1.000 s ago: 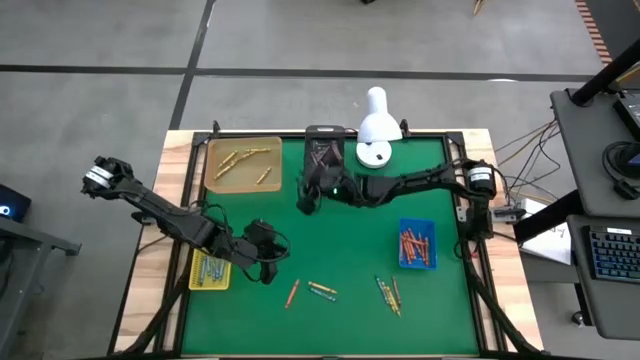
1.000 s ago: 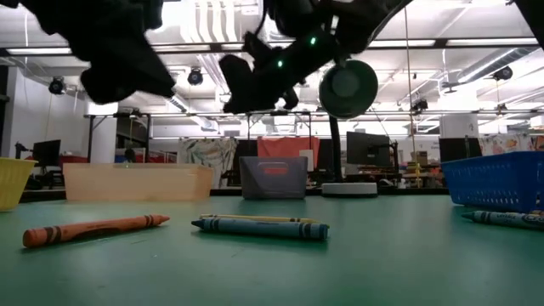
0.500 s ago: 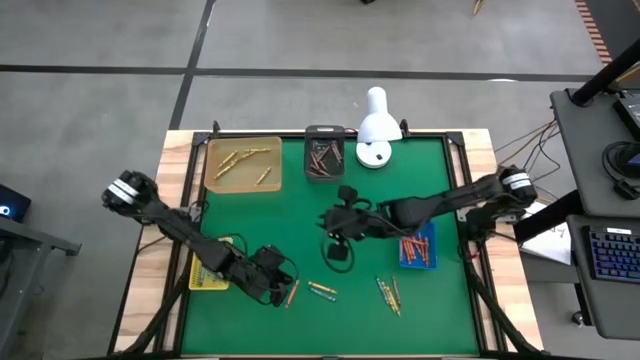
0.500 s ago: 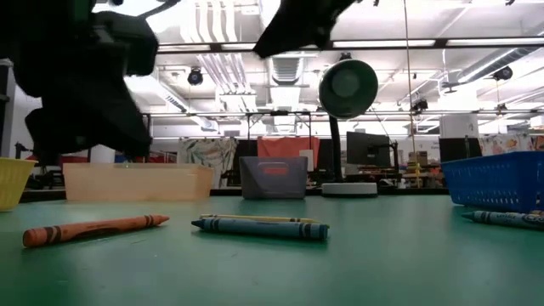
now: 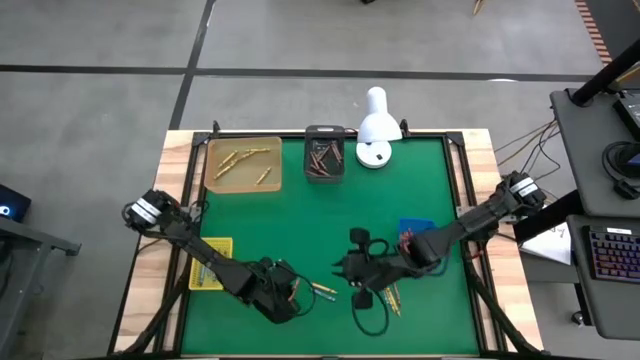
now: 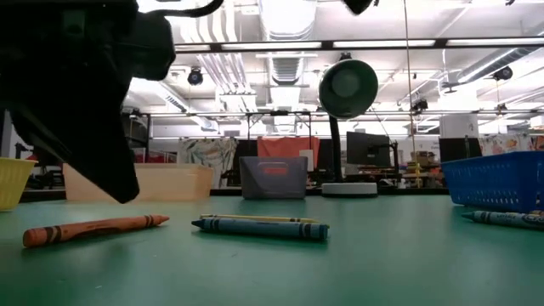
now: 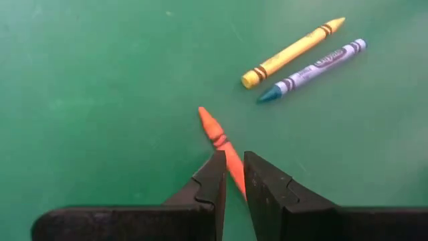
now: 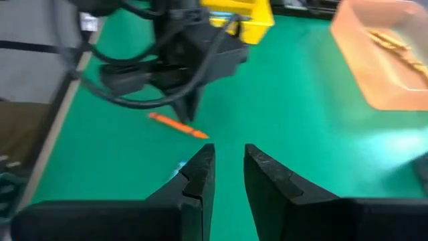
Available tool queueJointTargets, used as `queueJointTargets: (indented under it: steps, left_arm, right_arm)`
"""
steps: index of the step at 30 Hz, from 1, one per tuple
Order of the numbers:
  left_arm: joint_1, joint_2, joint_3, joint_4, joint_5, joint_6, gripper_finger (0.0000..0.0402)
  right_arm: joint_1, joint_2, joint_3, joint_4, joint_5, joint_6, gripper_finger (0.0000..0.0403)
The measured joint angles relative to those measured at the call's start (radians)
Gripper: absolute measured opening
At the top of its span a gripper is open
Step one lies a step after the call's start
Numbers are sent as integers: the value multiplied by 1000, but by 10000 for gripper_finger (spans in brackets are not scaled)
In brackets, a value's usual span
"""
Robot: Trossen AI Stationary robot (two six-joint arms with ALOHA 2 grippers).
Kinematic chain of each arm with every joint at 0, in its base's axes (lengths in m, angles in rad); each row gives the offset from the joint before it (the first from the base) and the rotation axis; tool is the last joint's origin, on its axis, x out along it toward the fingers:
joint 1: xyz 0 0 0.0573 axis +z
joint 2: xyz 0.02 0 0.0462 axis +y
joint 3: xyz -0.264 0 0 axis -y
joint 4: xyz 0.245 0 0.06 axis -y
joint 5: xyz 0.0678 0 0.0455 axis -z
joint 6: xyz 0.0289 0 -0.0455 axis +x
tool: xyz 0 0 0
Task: Sort crayons
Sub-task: Put the orange crayon into the blue bin
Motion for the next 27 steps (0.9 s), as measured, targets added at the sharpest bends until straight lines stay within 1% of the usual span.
queueJointTargets:
  steps: [6,10,13,16,18,20,24,27]
  left_arm:
    - [-35,41,98,-171,-11,-73,36]
    - [-58,55,141,-263,-24,-130,36]
    - [-71,68,164,-283,-36,-140,36]
    - [-83,87,181,-283,-84,-140,36]
    - [-90,104,198,-281,-90,-121,38]
    - [-98,123,215,-282,-97,-65,44]
    - [-129,164,245,-283,-154,52,62]
    - [-151,190,260,-286,-175,87,78]
  right_arm:
    - [81,-4,0,-17,-1,75,72]
    - [124,-4,0,-32,0,134,74]
    - [149,-4,0,-37,-1,171,72]
    - [165,-4,0,-37,0,185,68]
    - [171,-4,0,-37,0,207,68]
    - [172,-4,0,-43,1,230,71]
    - [172,-4,0,-43,0,249,75]
    - [172,-4,0,-43,1,263,74]
